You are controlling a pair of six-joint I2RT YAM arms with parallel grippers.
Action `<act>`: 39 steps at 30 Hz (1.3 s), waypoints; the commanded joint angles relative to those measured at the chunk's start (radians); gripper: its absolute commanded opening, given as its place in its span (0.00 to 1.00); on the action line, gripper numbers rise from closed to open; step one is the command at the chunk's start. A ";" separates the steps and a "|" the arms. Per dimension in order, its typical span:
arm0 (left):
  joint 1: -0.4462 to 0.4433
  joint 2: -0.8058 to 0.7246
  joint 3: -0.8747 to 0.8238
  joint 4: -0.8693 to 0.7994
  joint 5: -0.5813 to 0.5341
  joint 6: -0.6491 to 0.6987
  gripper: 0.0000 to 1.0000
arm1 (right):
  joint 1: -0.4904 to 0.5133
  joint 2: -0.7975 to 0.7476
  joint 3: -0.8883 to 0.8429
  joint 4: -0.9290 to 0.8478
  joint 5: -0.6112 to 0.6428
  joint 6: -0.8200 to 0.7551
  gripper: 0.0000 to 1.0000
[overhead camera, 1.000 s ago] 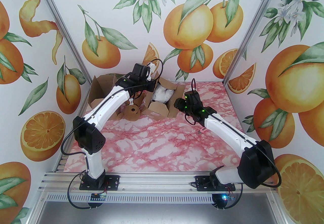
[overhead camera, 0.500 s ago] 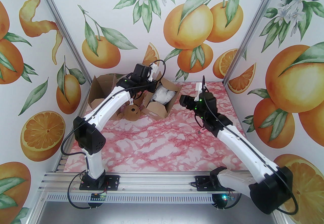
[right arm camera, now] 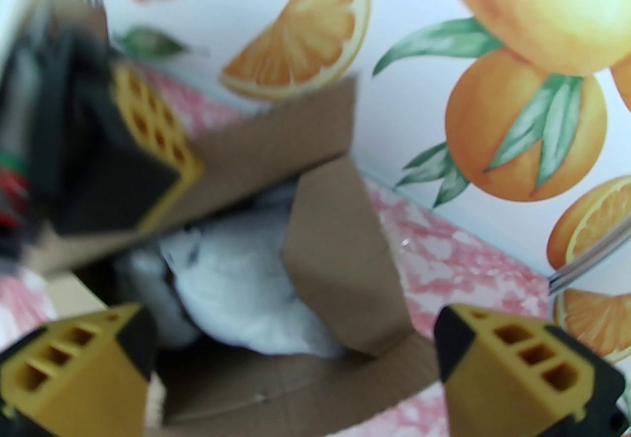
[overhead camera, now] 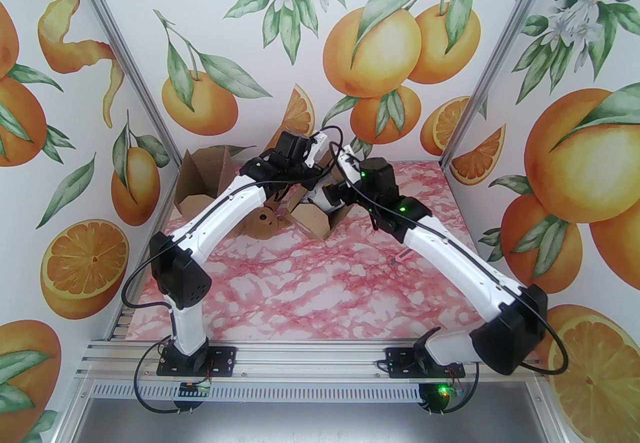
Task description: Unpack the express box
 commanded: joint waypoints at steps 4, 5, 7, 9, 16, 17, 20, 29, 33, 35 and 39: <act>-0.010 -0.091 -0.025 0.071 0.020 0.051 0.00 | -0.015 0.004 -0.084 0.109 0.079 -0.180 1.00; -0.009 -0.094 -0.026 0.070 0.026 0.053 0.00 | -0.020 0.001 -0.103 0.129 0.075 -0.186 1.00; -0.008 -0.100 -0.029 0.072 0.046 0.057 0.00 | -0.029 -0.008 -0.148 0.188 0.069 -0.200 1.00; -0.009 -0.101 -0.031 0.076 0.079 0.061 0.00 | -0.035 -0.012 -0.186 0.232 0.039 -0.228 1.00; -0.005 -0.100 -0.031 0.058 0.126 0.078 0.00 | -0.038 0.006 -0.274 0.410 0.179 -0.287 1.00; -0.004 -0.100 -0.033 0.056 0.133 0.080 0.00 | -0.038 0.006 -0.291 0.451 0.205 -0.296 1.00; -0.003 -0.100 -0.035 0.051 0.160 0.084 0.00 | -0.038 0.021 -0.314 0.526 0.277 -0.320 1.00; 0.009 -0.105 -0.053 0.039 0.165 0.092 0.00 | -0.086 -0.032 -0.337 0.587 0.283 -0.201 1.00; 0.012 -0.111 -0.063 0.042 0.168 0.091 0.00 | -0.135 -0.076 -0.353 0.565 0.158 -0.087 1.00; 0.012 -0.116 -0.071 0.048 0.172 0.096 0.00 | -0.169 -0.085 -0.350 0.540 0.084 -0.027 1.00; 0.015 -0.125 -0.083 0.050 0.187 0.106 0.00 | -0.230 -0.083 -0.325 0.489 -0.023 0.071 1.00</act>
